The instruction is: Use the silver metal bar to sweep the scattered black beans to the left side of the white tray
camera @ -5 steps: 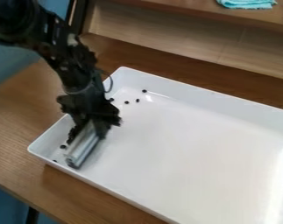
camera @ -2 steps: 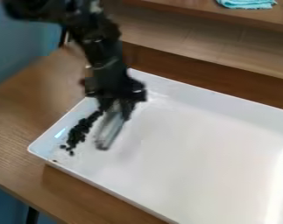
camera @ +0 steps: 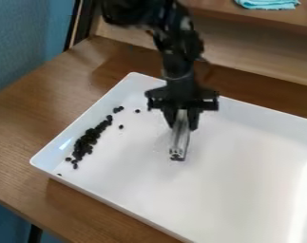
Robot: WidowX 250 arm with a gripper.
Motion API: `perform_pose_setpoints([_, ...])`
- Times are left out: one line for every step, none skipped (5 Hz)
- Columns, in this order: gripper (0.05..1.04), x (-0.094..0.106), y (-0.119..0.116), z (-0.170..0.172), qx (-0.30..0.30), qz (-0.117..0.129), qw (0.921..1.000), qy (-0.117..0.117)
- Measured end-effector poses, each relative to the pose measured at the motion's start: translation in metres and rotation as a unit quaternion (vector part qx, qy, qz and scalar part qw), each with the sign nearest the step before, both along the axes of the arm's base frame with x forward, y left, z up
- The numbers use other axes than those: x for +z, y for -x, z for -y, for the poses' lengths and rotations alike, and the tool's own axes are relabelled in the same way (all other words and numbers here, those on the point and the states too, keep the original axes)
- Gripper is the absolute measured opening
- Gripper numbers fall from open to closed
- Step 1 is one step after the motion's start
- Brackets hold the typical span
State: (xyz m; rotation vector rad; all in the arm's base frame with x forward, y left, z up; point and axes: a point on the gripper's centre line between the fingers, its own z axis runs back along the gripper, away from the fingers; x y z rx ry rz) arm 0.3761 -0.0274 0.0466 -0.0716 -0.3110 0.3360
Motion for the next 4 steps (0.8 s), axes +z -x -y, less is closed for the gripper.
perform_pose_setpoints([0.392, -0.009, -0.011, -0.009, 0.020, 0.010, 0.9995, -0.024])
perform_pose_setpoints([0.392, -0.007, -0.018, -0.025, 0.040, 0.034, 0.9980, -0.036])
perform_pose_setpoints([0.392, -0.008, -0.018, -0.054, 0.061, 0.031, 0.9968, -0.043])
perform_pose_setpoints([0.392, -0.008, -0.021, -0.074, 0.075, 0.021, 0.9960, -0.044])
